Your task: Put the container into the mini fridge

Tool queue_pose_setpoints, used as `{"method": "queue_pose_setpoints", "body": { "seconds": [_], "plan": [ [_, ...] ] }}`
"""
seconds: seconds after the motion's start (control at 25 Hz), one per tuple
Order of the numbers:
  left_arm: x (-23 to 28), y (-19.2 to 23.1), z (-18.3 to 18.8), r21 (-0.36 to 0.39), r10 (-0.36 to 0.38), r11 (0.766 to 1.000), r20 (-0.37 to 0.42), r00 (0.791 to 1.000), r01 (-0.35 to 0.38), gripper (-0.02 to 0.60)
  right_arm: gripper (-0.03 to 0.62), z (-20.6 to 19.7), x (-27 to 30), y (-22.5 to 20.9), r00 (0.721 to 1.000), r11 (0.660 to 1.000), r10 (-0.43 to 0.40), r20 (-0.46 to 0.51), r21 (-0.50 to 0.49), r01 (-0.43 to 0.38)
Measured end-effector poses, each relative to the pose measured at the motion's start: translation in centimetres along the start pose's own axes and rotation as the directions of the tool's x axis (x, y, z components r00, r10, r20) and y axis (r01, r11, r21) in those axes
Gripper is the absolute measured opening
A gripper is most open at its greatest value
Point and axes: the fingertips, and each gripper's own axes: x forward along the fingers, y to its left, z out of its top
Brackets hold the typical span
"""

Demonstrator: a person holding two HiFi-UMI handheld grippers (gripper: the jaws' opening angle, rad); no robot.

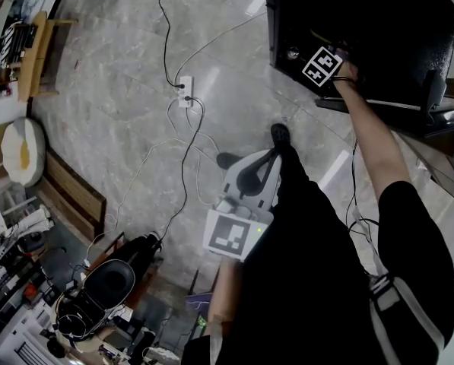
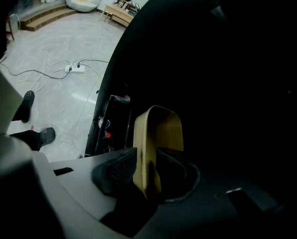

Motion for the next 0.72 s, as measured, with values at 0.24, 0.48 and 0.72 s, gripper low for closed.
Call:
{"method": "queue_pose_setpoints", "body": {
  "seconds": [0.24,0.48,0.72],
  "plan": [
    [-1.0,-0.5,0.3,0.002,-0.027,1.0,0.019,0.999,0.027,0.043,0.135,1.3,-3.4,-1.1,0.997,0.999,-0.047,0.056,-0.004,0.047],
    [-2.5,-2.1,-0.4,0.031,-0.082,0.996,0.008,0.997,0.081,0.043,0.117,1.8,-7.7,-1.6,0.99,0.997,-0.076,0.119,-0.017,0.078],
    [-5.9,-2.5,-4.4,0.082,-0.118,0.99,-0.018,0.993,0.119,0.043,0.097,1.9,-12.0,-0.2,0.981,0.992,-0.121,0.148,-0.013,0.124]
  ]
}}
